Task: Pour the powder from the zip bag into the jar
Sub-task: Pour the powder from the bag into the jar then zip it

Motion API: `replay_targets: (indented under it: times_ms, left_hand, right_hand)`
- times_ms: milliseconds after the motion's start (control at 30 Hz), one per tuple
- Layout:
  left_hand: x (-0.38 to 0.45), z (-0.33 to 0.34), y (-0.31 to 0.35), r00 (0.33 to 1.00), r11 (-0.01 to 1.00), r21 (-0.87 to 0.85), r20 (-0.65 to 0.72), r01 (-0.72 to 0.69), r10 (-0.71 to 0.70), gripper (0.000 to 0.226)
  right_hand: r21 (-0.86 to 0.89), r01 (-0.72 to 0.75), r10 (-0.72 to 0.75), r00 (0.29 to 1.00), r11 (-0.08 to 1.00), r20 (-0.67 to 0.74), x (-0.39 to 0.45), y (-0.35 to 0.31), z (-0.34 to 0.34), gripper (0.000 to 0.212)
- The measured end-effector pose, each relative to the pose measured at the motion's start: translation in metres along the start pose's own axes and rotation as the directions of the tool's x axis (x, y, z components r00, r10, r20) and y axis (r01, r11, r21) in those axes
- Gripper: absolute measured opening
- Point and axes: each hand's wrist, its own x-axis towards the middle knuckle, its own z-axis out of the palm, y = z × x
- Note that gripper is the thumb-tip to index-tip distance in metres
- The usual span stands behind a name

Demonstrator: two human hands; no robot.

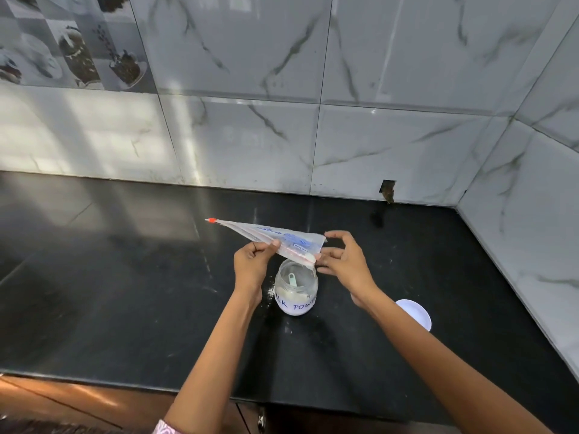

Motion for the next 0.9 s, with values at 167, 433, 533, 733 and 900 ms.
replay_targets:
  times_ms: [167,433,533,733,900]
  left_hand:
    - [0.007,0.007,0.015,0.999,0.999,0.041,-0.053,0.004,-0.002,0.013]
    - [0.015,0.006,0.029,1.0,0.997,0.07,-0.002,-0.016,0.016,0.05]
    - [0.017,-0.004,0.019,0.999,0.997,0.074,-0.028,-0.012,0.014,0.052]
    - [0.034,-0.018,0.022,0.992,0.983,0.183,-0.113,-0.033,0.054,0.067]
    - [0.051,-0.024,0.042,0.986,0.956,0.247,-0.014,-0.159,0.167,0.007]
  right_hand:
    - [-0.282,0.195,-0.176,0.98,0.939,0.093,0.008,-0.009,-0.004,0.032]
    - [-0.116,0.175,-0.184,0.98,0.978,-0.07,0.029,-0.039,0.006,0.013]
    - [0.0,0.174,-0.173,0.98,0.985,-0.093,0.034,-0.052,0.005,0.01]
    - [0.185,0.135,-0.124,0.99,0.973,-0.071,0.041,-0.079,-0.003,0.01]
    - [0.246,0.11,-0.092,0.992,0.963,-0.081,0.041,-0.093,-0.014,0.016]
